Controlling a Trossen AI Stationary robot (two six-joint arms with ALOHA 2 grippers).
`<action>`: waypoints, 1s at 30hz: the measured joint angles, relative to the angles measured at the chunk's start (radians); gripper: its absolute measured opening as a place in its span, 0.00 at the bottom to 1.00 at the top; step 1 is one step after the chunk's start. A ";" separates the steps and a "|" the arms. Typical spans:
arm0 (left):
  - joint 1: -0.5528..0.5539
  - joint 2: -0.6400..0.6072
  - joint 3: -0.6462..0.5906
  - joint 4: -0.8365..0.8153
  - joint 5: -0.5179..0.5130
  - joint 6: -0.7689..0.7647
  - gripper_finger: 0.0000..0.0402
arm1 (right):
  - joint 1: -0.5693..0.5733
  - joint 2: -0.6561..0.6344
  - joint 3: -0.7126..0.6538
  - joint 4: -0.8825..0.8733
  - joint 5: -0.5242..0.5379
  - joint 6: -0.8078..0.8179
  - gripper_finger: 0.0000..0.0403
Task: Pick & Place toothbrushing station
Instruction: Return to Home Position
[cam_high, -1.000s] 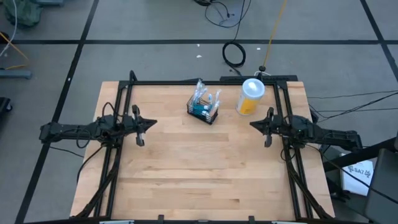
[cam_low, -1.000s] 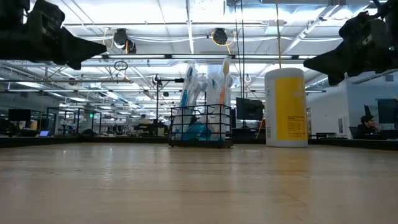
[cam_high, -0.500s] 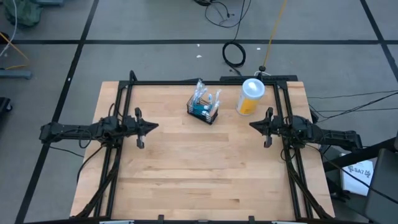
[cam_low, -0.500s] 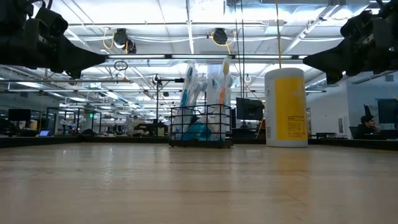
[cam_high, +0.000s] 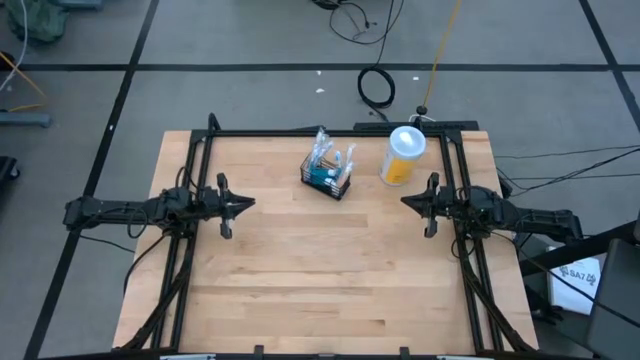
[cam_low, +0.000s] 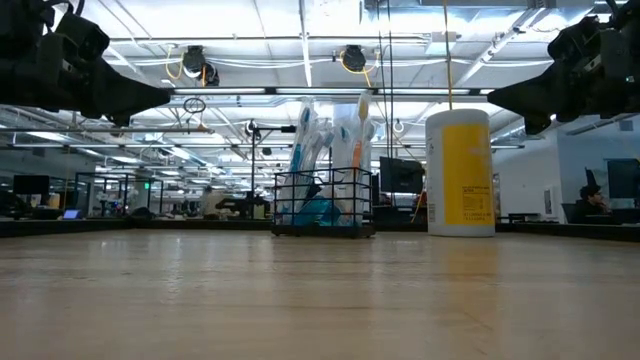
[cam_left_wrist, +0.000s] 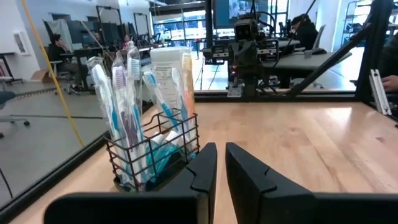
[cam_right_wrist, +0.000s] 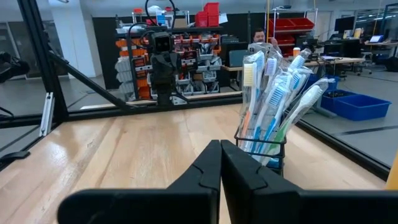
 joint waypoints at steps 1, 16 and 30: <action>0.000 0.000 0.000 0.000 0.000 -0.001 0.10 | 0.000 0.000 0.000 0.000 0.000 0.000 0.00; 0.000 0.000 0.000 0.000 0.000 -0.005 0.10 | 0.000 0.000 0.000 0.000 0.000 0.000 0.00; 0.000 0.000 0.000 0.000 -0.001 -0.005 0.10 | 0.000 0.000 0.000 0.000 0.000 0.000 0.00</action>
